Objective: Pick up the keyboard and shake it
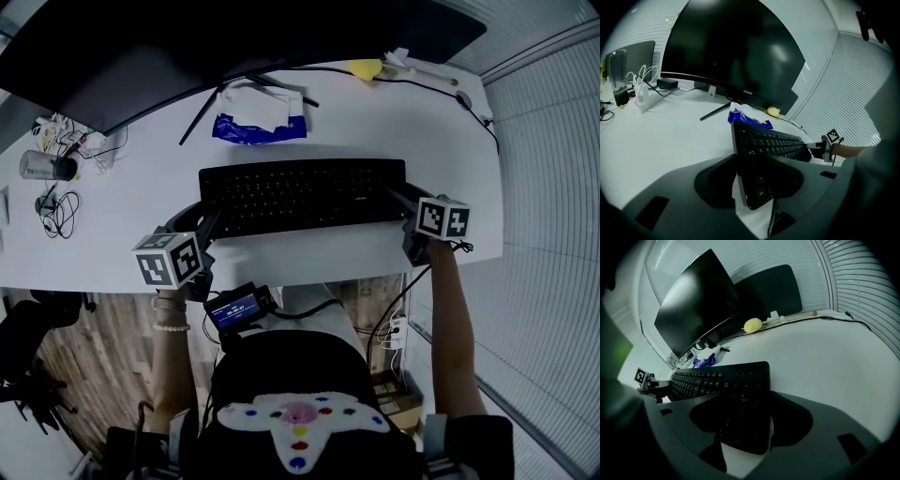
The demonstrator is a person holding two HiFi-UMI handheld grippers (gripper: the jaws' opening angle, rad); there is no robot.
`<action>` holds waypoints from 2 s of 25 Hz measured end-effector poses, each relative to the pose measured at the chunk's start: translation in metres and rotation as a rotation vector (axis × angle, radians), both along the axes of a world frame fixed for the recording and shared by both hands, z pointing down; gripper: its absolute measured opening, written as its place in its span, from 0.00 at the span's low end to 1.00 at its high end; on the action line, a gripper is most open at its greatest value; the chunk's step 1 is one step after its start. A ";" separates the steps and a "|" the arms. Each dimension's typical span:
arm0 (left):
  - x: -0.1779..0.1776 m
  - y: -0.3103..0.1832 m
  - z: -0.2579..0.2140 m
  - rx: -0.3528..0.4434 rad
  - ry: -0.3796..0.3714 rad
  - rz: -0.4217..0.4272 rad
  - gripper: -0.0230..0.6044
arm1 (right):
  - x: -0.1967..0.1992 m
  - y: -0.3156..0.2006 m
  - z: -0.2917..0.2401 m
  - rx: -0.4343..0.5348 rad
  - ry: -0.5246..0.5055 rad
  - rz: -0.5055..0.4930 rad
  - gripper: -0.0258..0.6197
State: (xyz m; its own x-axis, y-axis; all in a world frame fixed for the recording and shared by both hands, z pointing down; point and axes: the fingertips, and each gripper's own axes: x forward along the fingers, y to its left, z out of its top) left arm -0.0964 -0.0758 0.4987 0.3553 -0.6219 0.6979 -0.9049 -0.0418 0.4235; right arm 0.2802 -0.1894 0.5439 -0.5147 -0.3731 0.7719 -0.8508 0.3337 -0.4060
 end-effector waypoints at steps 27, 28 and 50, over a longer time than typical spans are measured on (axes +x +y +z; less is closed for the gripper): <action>0.039 -0.065 -0.032 0.397 0.321 0.053 0.31 | 0.017 0.003 -0.248 0.618 0.440 0.073 0.47; 0.041 -0.068 -0.036 0.417 0.341 0.051 0.31 | 0.015 0.005 -0.261 0.645 0.460 0.072 0.47; 0.040 -0.081 -0.138 0.816 0.711 0.011 0.30 | -0.097 0.106 -0.487 1.217 0.818 -0.036 0.47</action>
